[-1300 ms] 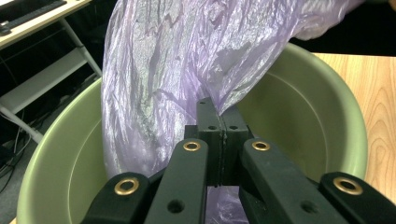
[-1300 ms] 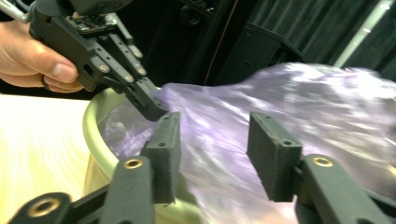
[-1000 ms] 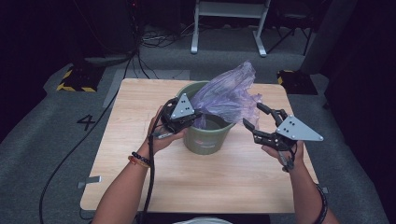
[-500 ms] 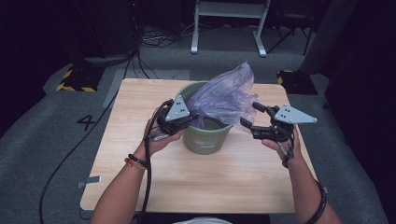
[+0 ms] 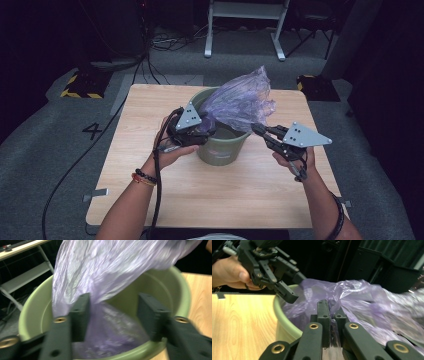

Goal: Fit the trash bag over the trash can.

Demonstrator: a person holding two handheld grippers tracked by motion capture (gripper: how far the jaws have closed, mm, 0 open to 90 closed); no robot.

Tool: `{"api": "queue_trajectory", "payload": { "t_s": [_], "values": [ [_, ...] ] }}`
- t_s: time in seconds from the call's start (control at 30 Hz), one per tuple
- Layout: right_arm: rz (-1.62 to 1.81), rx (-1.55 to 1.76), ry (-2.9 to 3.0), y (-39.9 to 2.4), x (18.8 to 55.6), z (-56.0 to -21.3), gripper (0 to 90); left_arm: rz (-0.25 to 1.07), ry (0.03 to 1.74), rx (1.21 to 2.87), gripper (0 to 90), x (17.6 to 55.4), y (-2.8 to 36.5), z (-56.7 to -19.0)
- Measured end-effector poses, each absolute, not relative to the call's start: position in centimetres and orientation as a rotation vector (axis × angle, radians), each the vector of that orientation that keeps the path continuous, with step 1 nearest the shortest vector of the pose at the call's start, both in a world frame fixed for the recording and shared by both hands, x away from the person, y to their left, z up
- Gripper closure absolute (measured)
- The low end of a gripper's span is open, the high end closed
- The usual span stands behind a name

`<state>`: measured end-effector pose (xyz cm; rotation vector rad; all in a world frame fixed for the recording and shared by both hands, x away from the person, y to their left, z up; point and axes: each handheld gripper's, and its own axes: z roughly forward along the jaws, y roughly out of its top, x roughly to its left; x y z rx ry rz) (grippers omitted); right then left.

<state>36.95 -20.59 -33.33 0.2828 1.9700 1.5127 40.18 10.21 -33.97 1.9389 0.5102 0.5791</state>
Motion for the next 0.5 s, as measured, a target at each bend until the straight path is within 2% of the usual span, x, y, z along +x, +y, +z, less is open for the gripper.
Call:
{"api": "queue_trajectory", "payload": {
  "t_s": [0.13, 0.33, 0.5],
  "values": [
    [1.497, 0.236, 2.000, -19.6, 36.5, -33.6, 89.1, 0.541, 0.470, 1.892, 28.5, 39.4, 10.0, -33.2],
    [1.466, 0.198, 2.043, -19.0, 36.0, -34.3, 88.9, 0.563, 0.399, 1.882, 27.4, 38.3, 9.1, -32.0],
    [1.460, 0.180, 2.062, -18.7, 35.7, -35.0, 87.9, 0.585, 0.371, 1.936, 49.9, 38.6, 8.2, -32.2]
  ]
}}
